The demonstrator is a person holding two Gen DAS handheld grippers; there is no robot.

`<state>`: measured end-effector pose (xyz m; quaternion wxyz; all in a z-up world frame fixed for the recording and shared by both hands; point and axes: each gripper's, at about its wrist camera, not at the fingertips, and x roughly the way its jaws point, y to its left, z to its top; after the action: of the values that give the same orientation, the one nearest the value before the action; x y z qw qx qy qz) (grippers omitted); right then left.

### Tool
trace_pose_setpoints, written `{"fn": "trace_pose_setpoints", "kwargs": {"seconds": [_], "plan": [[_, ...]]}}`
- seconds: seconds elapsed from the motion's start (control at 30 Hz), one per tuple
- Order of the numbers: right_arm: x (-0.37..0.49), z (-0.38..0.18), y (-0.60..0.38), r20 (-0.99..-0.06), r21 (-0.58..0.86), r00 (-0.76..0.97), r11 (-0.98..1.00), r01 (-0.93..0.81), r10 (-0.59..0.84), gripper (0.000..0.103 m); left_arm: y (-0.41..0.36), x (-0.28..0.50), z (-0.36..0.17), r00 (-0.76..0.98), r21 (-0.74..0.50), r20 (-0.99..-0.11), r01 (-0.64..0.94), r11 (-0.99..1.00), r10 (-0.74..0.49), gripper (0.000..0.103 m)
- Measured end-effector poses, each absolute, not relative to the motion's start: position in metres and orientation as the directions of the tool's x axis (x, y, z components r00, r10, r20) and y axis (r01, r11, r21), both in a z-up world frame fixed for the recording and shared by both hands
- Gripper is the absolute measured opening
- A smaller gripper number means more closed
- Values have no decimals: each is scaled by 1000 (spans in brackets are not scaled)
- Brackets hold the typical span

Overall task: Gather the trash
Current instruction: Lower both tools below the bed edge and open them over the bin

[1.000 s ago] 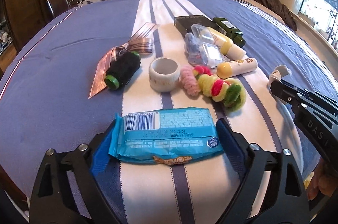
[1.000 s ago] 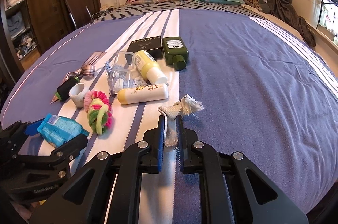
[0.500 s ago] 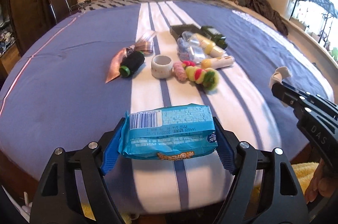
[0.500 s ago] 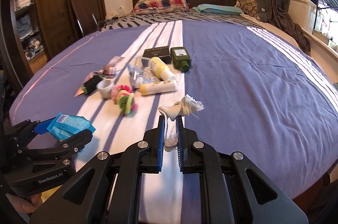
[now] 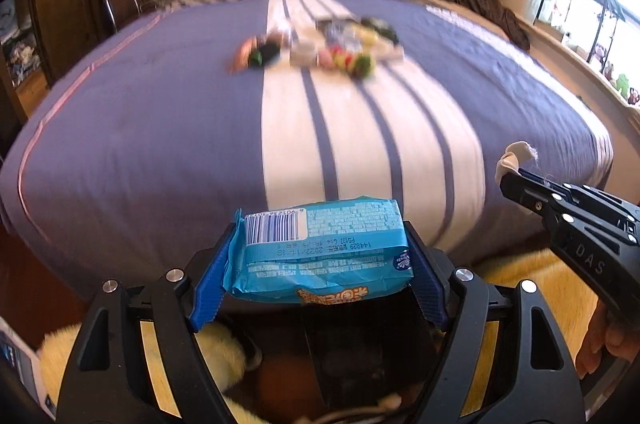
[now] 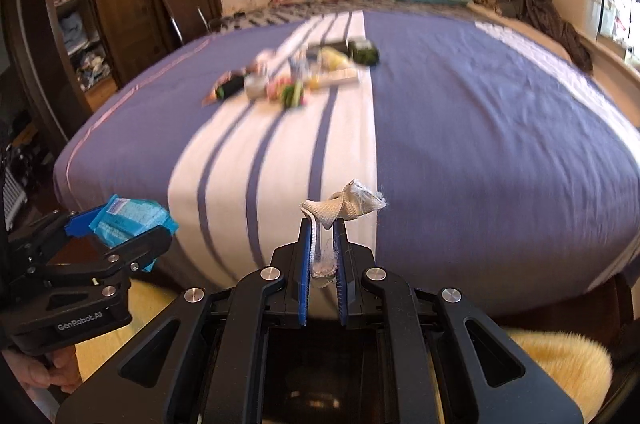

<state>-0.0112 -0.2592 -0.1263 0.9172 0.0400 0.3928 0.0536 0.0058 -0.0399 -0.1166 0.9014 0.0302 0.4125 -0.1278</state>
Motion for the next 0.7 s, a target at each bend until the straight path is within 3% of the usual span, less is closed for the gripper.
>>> {"fn": "trace_pose_setpoints", "kwargs": {"seconds": [0.37,0.7], "plan": [[-20,-202,-247,-851,189,481,978,-87,208,12,-47,-4,-215,374,-107,-904,268,957,-206,74],[-13,-243,-249,-908,217,354,975,-55,222,15,-56,8,-256,229,-159,-946,291,943,-230,79]]}}
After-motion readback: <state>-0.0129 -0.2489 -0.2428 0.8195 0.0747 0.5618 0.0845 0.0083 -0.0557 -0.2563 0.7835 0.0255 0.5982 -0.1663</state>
